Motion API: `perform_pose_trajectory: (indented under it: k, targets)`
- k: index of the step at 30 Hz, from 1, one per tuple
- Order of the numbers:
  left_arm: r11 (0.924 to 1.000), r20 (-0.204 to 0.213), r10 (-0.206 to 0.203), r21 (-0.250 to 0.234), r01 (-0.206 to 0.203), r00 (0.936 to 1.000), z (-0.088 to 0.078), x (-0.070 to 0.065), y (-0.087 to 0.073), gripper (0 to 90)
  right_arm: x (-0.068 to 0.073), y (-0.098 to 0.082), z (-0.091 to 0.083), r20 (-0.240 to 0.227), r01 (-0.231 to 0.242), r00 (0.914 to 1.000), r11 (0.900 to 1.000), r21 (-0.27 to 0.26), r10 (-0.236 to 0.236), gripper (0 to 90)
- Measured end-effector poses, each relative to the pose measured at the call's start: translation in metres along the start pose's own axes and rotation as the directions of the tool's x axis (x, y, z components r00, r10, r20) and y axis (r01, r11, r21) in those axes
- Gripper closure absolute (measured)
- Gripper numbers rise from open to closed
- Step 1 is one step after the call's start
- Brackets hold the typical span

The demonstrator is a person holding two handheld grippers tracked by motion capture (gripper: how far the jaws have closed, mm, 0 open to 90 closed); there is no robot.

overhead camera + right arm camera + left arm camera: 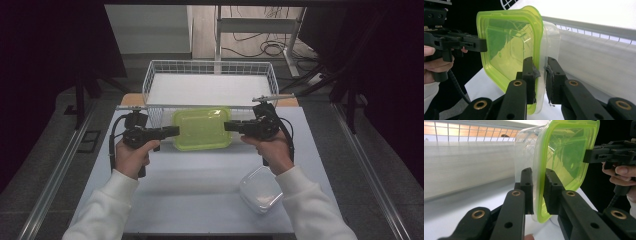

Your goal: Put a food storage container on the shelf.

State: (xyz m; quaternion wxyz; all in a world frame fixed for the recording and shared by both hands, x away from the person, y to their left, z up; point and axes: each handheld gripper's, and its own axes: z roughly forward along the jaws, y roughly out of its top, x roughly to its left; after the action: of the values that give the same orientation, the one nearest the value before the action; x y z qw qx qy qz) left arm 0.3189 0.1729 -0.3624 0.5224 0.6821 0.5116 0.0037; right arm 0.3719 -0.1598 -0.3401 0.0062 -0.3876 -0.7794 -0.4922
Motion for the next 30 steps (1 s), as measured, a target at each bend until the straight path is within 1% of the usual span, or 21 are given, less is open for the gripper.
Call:
perform_pose_trajectory:
  k: [5, 9, 12, 13, 16, 17, 19, 24, 25, 30]
  targets:
    - [1.0000, 0.010, 0.001, -0.007, -0.001, 0.9999, 0.000, -0.002, 0.010, 79.8, 0.000, 0.008, -0.005, 0.002, -0.002, 1.0000, 1.000, -0.019, 0.002, 78.3]
    - [0.9996, 0.010, 0.023, -0.014, -0.023, 0.9997, -0.002, -0.005, 0.018, 79.8, 0.001, 0.015, -0.009, 0.004, 0.006, 1.0000, 1.000, -0.024, -0.006, 78.3]
    - [0.9994, 0.014, 0.027, -0.020, -0.027, 0.9995, -0.003, -0.006, 0.027, 79.8, 0.003, 0.023, -0.012, 0.006, 0.008, 1.0000, 0.999, -0.034, -0.008, 78.3]
    - [0.9994, 0.014, 0.027, -0.020, -0.027, 0.9995, -0.003, -0.006, 0.027, 79.8, 0.003, 0.023, -0.012, 0.006, 0.008, 1.0000, 0.999, -0.034, -0.008, 78.3]
    - [0.9993, 0.012, 0.034, -0.018, -0.034, 0.9994, -0.003, -0.007, 0.034, 79.8, 0.002, 0.028, -0.012, 0.007, 0.006, 1.0000, 0.999, -0.041, -0.006, 78.3]
    - [0.9990, 0.010, 0.040, -0.018, -0.040, 0.9991, -0.003, -0.007, 0.036, 79.8, 0.001, 0.029, -0.012, 0.006, 0.008, 1.0000, 0.999, -0.043, -0.007, 78.4]
    - [0.9992, 0.013, 0.036, -0.017, -0.036, 0.9993, -0.002, -0.006, 0.040, 79.8, -0.001, 0.033, -0.012, 0.007, 0.003, 1.0000, 0.999, -0.049, -0.003, 78.4]
    - [0.9988, 0.013, 0.046, -0.016, -0.046, 0.9988, 0.002, -0.004, 0.053, 79.8, -0.006, 0.041, -0.011, 0.015, -0.005, 0.9999, 0.999, -0.054, 0.006, 78.6]
    - [0.9990, 0.015, 0.042, -0.018, -0.042, 0.9990, 0.003, -0.004, 0.055, 79.8, -0.007, 0.044, -0.011, 0.016, -0.007, 0.9998, 0.998, -0.056, 0.008, 78.6]
    - [0.9982, 0.010, 0.059, -0.009, -0.059, 0.9982, 0.005, -0.002, 0.073, 79.8, -0.013, 0.057, -0.010, 0.015, -0.017, 0.9997, 0.998, -0.068, 0.018, 78.6]
